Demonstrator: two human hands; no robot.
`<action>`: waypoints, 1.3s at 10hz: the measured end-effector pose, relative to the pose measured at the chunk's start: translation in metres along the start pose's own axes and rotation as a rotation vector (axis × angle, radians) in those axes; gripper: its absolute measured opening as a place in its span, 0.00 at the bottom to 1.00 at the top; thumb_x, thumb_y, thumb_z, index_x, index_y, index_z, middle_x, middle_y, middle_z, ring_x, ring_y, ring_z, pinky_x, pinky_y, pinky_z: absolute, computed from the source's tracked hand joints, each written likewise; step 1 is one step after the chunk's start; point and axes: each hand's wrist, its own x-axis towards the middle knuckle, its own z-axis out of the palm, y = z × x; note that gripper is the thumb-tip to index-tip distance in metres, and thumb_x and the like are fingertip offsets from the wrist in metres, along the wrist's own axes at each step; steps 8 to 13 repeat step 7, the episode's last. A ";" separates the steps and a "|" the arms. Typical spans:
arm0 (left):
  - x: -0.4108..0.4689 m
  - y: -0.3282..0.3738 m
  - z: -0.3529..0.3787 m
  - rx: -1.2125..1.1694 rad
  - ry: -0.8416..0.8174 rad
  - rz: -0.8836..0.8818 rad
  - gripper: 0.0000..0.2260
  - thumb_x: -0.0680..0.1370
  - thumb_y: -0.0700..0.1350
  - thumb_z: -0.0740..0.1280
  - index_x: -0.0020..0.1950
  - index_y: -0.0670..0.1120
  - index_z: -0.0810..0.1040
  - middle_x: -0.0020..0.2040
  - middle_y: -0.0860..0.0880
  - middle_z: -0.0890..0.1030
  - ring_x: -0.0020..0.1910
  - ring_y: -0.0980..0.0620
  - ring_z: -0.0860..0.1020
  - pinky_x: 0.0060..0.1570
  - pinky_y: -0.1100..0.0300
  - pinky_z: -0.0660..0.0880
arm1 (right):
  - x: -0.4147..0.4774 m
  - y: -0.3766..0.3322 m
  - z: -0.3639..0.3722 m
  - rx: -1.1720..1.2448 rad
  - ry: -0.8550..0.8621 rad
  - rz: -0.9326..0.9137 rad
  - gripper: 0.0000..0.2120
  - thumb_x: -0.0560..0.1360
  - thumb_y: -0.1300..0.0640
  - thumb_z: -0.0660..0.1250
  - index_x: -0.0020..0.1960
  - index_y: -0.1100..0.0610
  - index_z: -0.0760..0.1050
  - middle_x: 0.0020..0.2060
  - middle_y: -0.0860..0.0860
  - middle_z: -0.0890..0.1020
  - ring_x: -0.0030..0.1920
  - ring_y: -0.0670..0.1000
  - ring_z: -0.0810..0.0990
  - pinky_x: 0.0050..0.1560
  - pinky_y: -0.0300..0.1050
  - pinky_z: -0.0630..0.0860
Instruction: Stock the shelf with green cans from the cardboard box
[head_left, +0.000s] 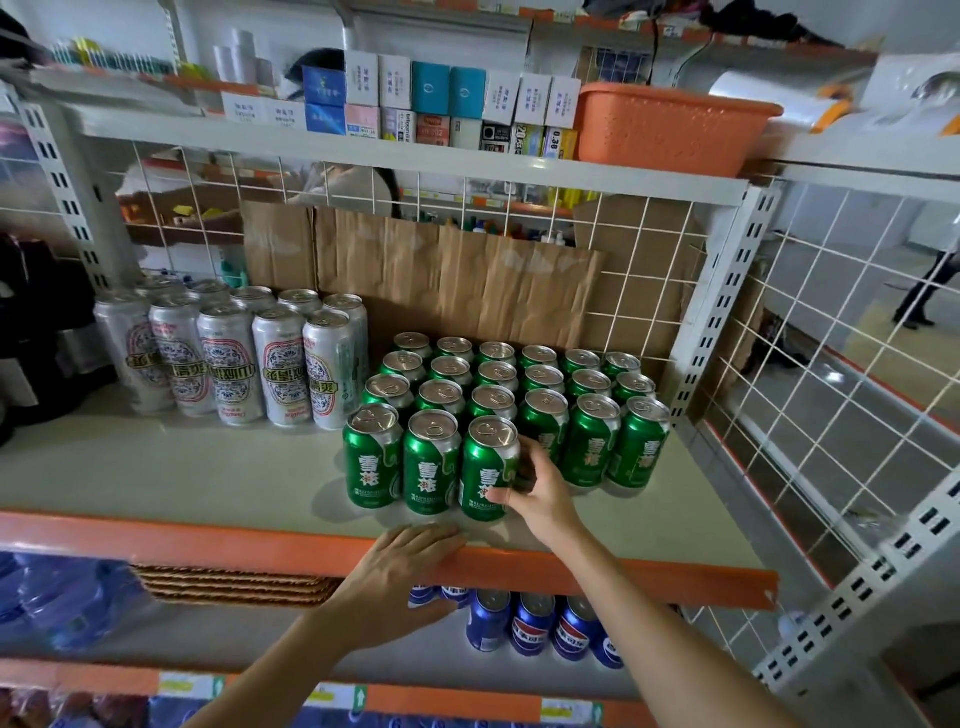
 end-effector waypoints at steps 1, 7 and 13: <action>0.000 0.000 0.001 0.005 0.013 -0.005 0.28 0.72 0.64 0.62 0.69 0.56 0.66 0.67 0.57 0.73 0.65 0.62 0.65 0.64 0.66 0.56 | -0.002 0.000 0.004 -0.033 0.028 -0.025 0.42 0.58 0.38 0.74 0.67 0.54 0.66 0.60 0.52 0.77 0.62 0.53 0.76 0.63 0.56 0.73; 0.001 -0.002 0.007 0.017 0.012 0.016 0.30 0.73 0.66 0.59 0.71 0.54 0.65 0.68 0.54 0.72 0.66 0.56 0.67 0.65 0.63 0.54 | -0.017 -0.016 -0.004 -0.325 0.006 0.018 0.36 0.70 0.50 0.73 0.72 0.57 0.61 0.68 0.51 0.71 0.66 0.51 0.71 0.60 0.39 0.67; 0.001 -0.002 0.007 0.017 0.012 0.016 0.30 0.73 0.66 0.59 0.71 0.54 0.65 0.68 0.54 0.72 0.66 0.56 0.67 0.65 0.63 0.54 | -0.017 -0.016 -0.004 -0.325 0.006 0.018 0.36 0.70 0.50 0.73 0.72 0.57 0.61 0.68 0.51 0.71 0.66 0.51 0.71 0.60 0.39 0.67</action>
